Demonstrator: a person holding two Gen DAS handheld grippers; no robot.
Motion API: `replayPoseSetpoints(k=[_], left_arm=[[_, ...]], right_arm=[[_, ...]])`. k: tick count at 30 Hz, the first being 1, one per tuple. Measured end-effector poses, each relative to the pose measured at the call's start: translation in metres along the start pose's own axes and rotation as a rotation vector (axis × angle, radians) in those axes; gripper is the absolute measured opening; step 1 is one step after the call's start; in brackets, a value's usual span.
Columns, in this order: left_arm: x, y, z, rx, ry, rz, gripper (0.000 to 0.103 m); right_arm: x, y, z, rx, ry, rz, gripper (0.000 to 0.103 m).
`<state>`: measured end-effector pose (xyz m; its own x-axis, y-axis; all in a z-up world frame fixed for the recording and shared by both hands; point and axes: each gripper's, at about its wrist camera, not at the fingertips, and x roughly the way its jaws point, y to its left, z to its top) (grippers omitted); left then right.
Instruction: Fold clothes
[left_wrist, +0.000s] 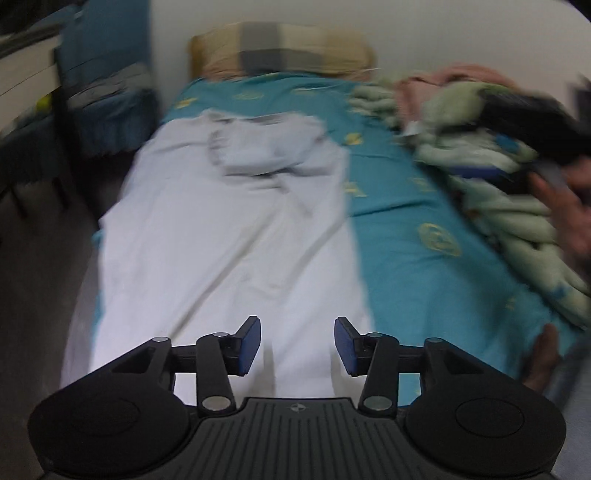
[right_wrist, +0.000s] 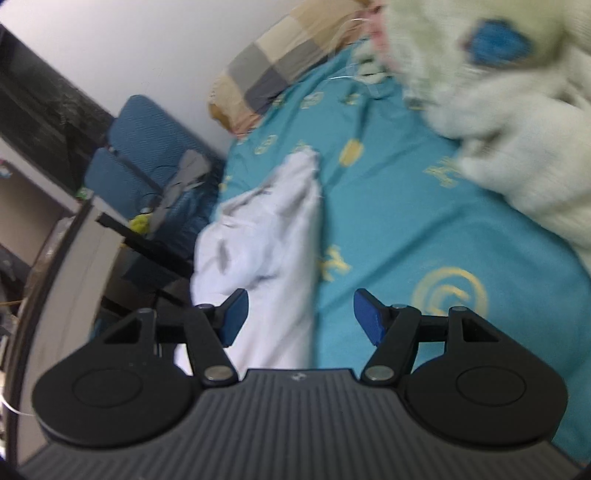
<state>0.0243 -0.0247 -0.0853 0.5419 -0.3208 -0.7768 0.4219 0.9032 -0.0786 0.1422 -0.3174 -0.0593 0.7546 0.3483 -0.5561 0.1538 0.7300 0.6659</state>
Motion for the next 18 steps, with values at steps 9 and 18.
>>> replayPoseSetpoints(k=[9, 18], left_arm=[[0.068, -0.057, -0.035, 0.197, 0.245, -0.080, 0.040], [0.078, -0.067, -0.048, 0.335, 0.269, -0.060, 0.055]], right_arm=[[0.154, -0.009, 0.072, -0.049, 0.070, 0.018, 0.062], [0.253, -0.037, 0.086, -0.076, 0.051, 0.026, 0.049]])
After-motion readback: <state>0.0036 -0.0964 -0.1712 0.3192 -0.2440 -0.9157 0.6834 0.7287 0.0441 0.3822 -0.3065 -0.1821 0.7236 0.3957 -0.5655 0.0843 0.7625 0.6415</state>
